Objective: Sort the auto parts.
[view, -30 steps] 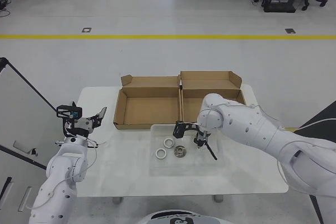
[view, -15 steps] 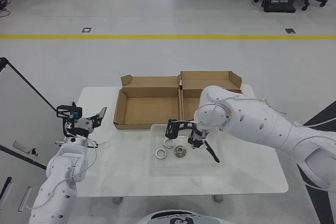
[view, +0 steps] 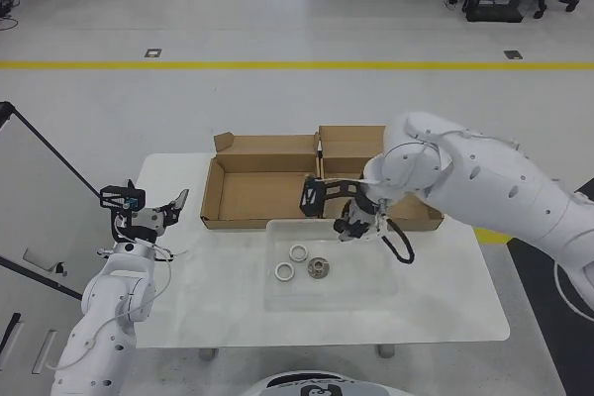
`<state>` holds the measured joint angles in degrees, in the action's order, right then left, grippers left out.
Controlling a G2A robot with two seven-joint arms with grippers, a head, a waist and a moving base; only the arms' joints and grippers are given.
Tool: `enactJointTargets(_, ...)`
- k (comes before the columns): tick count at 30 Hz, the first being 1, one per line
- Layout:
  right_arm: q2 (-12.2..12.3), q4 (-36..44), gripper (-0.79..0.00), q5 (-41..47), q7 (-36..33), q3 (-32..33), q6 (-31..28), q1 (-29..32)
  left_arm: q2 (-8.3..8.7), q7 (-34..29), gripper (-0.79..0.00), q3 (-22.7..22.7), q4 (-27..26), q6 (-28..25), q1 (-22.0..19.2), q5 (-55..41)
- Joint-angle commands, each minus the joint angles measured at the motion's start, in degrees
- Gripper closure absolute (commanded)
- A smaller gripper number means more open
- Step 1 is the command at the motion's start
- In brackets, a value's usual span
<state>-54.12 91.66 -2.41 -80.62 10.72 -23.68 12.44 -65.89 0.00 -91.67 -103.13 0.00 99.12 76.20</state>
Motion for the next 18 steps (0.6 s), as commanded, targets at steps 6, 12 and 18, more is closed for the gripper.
enactJointTargets(6,0.9,-2.9,0.000,4.2,5.2,-1.0,-5.2,-2.2,0.00,0.0,-0.785,0.0,0.0,0.0,0.0,0.0)
enactJointTargets(12,0.5,-4.9,0.000,10.3,9.3,-1.0,-9.3,-3.6,0.00,0.0,-0.785,0.0,0.0,0.0,0.0,0.0)
enactJointTargets(18,1.2,-5.9,0.000,17.1,12.7,-1.0,-12.8,-5.1,0.00,0.0,-0.785,0.0,0.0,0.0,0.0,0.0)
